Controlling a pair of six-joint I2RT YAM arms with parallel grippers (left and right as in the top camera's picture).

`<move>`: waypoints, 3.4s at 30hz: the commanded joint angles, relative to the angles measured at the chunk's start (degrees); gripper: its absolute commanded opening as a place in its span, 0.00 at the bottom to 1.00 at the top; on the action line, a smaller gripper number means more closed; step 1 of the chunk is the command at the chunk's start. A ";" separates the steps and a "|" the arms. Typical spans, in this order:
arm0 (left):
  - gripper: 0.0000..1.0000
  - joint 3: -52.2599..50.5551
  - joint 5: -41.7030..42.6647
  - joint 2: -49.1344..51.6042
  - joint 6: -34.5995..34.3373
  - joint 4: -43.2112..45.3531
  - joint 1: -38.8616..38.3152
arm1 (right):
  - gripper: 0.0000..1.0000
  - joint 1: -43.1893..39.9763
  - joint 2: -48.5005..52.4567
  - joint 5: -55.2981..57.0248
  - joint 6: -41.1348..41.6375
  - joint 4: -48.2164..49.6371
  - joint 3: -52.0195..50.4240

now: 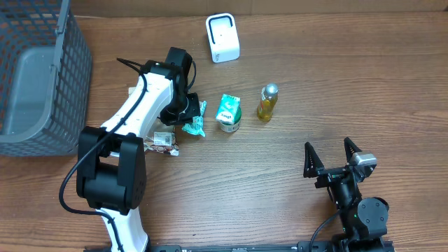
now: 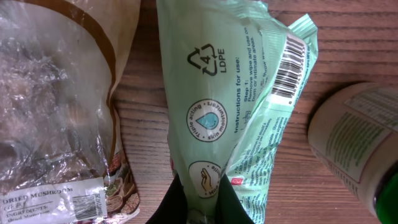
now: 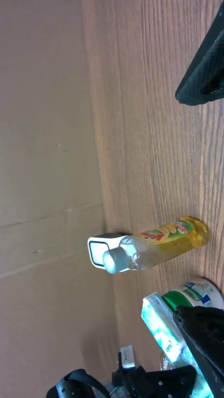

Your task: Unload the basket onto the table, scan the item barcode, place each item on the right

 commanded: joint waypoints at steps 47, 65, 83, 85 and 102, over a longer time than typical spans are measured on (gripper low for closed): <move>0.97 11.23 -7.93 -1.16 3.58 -11.98 -0.13 | 1.00 -0.20 -0.46 0.35 -0.46 0.33 -0.59; 0.11 2.84 -2.01 -1.11 2.91 -5.75 -2.64 | 1.00 -0.20 -0.46 0.35 -0.46 0.33 -0.59; 0.10 -0.39 -2.47 -1.11 2.91 -2.19 -3.82 | 1.00 -0.20 -0.46 0.35 -0.46 0.33 -0.59; 0.11 -0.39 -2.51 -1.11 2.91 -2.08 -3.93 | 1.00 -0.20 -0.46 0.35 -0.46 0.33 -0.59; 0.14 -0.44 -5.66 -1.11 2.86 -1.07 -4.87 | 1.00 -0.20 -0.46 0.35 -0.46 0.33 -0.59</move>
